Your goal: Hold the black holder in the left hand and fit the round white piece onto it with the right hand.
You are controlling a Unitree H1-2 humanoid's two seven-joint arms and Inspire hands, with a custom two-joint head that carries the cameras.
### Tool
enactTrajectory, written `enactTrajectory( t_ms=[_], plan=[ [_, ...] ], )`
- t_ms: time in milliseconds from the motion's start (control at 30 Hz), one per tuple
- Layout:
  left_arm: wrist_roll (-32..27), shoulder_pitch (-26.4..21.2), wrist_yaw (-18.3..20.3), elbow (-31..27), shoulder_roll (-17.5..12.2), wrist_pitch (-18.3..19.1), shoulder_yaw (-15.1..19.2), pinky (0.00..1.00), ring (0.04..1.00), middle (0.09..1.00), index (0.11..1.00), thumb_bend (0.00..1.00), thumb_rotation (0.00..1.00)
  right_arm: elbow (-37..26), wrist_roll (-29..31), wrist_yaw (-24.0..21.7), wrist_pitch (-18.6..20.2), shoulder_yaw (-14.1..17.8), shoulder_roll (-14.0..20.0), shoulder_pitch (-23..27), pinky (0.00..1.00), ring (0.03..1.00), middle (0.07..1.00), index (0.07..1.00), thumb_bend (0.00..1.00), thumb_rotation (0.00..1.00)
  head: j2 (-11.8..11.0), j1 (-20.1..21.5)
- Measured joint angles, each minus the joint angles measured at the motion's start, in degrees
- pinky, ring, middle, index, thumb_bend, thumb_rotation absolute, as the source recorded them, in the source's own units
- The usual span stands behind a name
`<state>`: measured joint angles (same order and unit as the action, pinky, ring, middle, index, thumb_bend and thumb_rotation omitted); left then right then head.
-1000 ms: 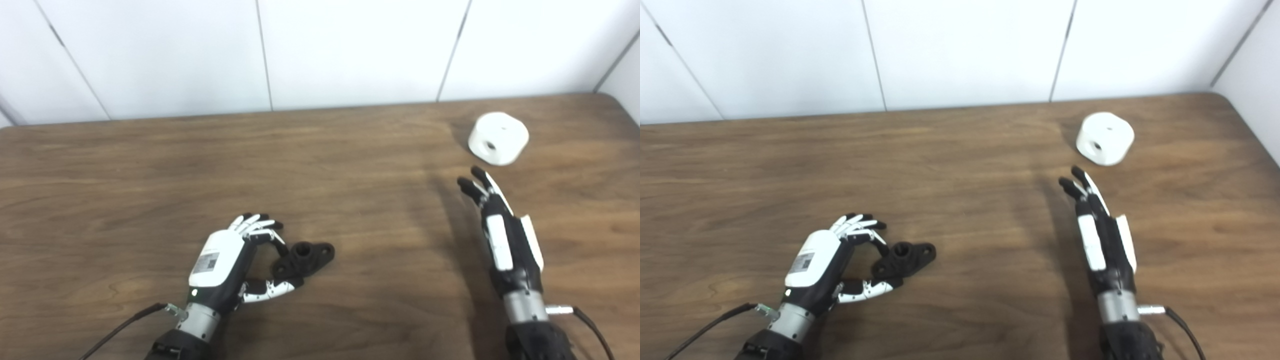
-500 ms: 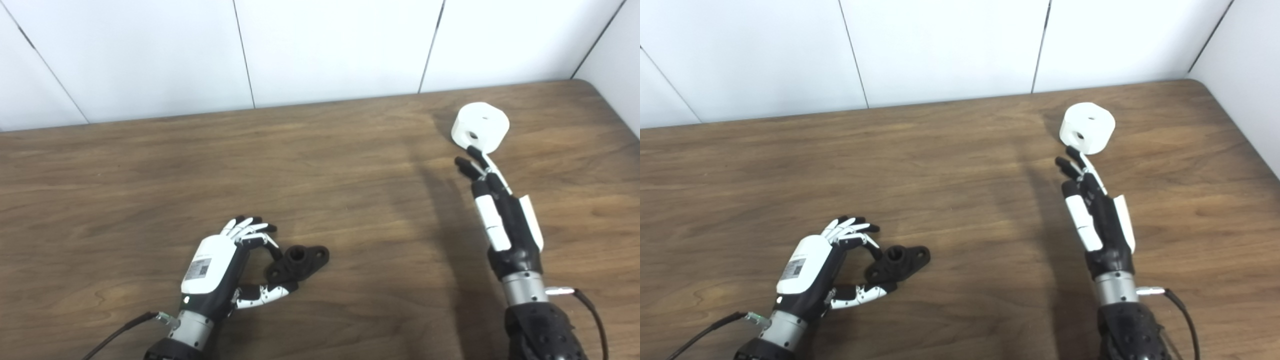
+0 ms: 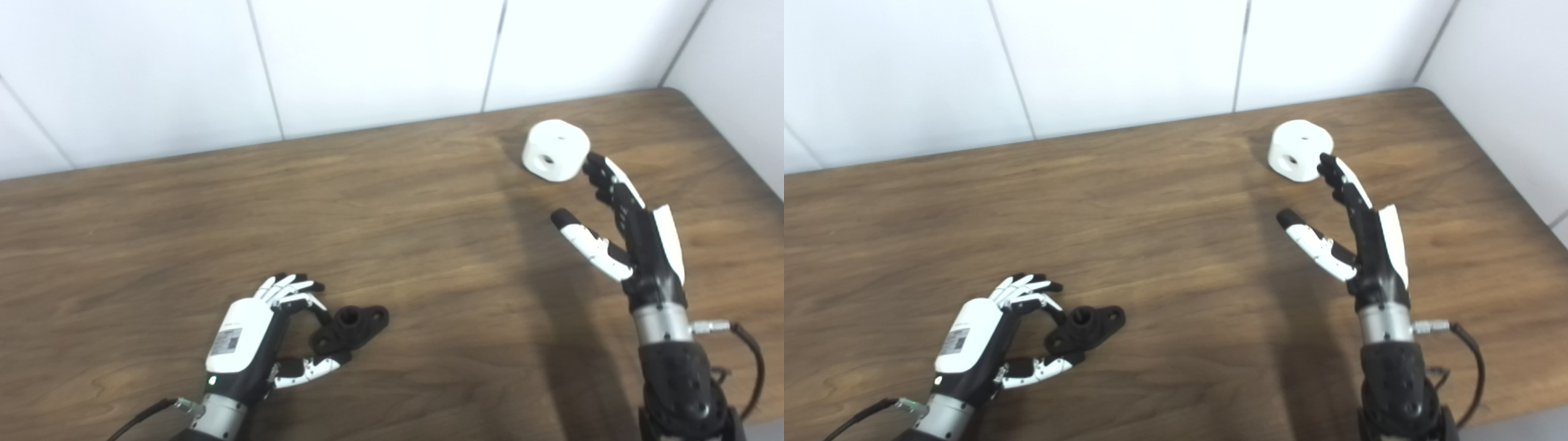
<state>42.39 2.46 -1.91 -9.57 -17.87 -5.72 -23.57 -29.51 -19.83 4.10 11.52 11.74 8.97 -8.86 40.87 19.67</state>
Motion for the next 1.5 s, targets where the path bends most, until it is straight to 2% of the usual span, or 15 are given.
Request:
enactTrajectory(
  t_ms=[33,67,167,267,367,500,767,900,1133,1233,1333,1500],
  plan=[
    [0.0,0.02,0.06,-0.01,-0.08,0.01,0.06,0.91,0.862,0.784,0.488,0.52,0.05,-0.06,-0.73,-0.01,1.08,0.23,0.45,0.75,0.9,0.908,0.893,0.892,0.66,0.56,0.0,0.01],
    [-0.03,0.06,0.11,-0.01,-0.11,0.01,0.17,0.9,0.858,0.782,0.488,0.52,0.05,-0.07,-1.26,-0.03,2.25,0.37,0.75,1.67,0.9,0.915,0.901,0.895,0.67,0.54,-0.53,2.45],
    [-0.2,0.13,0.18,-0.02,-0.23,-0.43,0.38,0.88,0.849,0.777,0.487,0.52,0.04,-0.06,-3.2,-0.88,5.01,-0.19,1.78,4.86,0.88,0.921,0.923,0.905,0.68,0.54,-1.58,5.46],
    [-0.22,0.03,0.22,-0.01,-0.59,-1.65,0.47,0.87,0.84,0.768,0.487,0.52,0.04,0.0,-7.3,-2.43,8.57,-1.68,3.65,8.53,0.87,0.919,0.929,0.914,0.68,0.52,-1.94,6.16],
    [-0.48,0.08,0.29,-0.01,-0.72,-2.27,0.81,0.86,0.831,0.76,0.486,0.52,0.04,0.58,-10.19,-3.74,11.05,-2.37,5.76,11.68,0.92,0.956,0.949,0.913,0.69,0.49,-2.11,6.52],
    [-0.66,0.13,0.61,-0.03,-0.74,-2.33,1.25,0.86,0.829,0.758,0.486,0.52,0.04,4.45,-12.92,-6.1,14.77,-2.76,9.14,15.88,0.91,0.994,0.964,0.891,0.71,0.45,-2.55,7.13],
    [-0.83,0.4,1.59,-0.33,-0.7,-2.63,2.12,0.86,0.83,0.759,0.486,0.52,0.04,11.63,-17.02,-11.7,15.6,-3.73,12.89,22.13,0.88,1.0,0.948,0.83,0.75,0.35,-3.52,7.66],
    [-0.89,0.46,1.63,-0.2,-0.6,-3.07,2.29,0.85,0.829,0.761,0.486,0.52,0.04,15.83,-20.23,-14.89,15.61,-4.4,14.39,24.58,0.85,1.0,0.944,0.835,0.79,0.36,-3.87,7.57],
    [-0.76,0.61,1.69,-0.19,-0.34,-3.38,2.65,0.85,0.828,0.76,0.486,0.52,0.04,21.7,-27.54,-22.42,15.64,-3.5,14.82,30.04,0.82,0.997,0.941,0.822,0.84,0.35,-3.96,7.4],
    [-0.74,0.63,1.71,-0.21,-0.19,-3.38,2.73,0.85,0.83,0.761,0.486,0.52,0.04,23.72,-30.49,-24.93,15.64,-3.39,15.06,32.1,0.84,0.992,0.935,0.811,0.87,0.33,-4.05,7.4],
    [-0.74,0.66,1.7,-0.21,-0.13,-3.45,2.84,0.85,0.827,0.757,0.486,0.52,0.04,24.36,-32.77,-26.64,15.64,-3.22,15.12,33.23,0.84,0.989,0.929,0.807,0.88,0.32,-4.05,7.48],
    [-0.72,0.68,1.7,-0.14,-0.03,-3.54,2.93,0.85,0.831,0.76,0.486,0.52,0.04,26.73,-34.59,-27.0,15.65,-3.1,14.99,34.66,0.82,0.969,0.905,0.803,0.88,0.31,-4.14,7.31]
  ],
)
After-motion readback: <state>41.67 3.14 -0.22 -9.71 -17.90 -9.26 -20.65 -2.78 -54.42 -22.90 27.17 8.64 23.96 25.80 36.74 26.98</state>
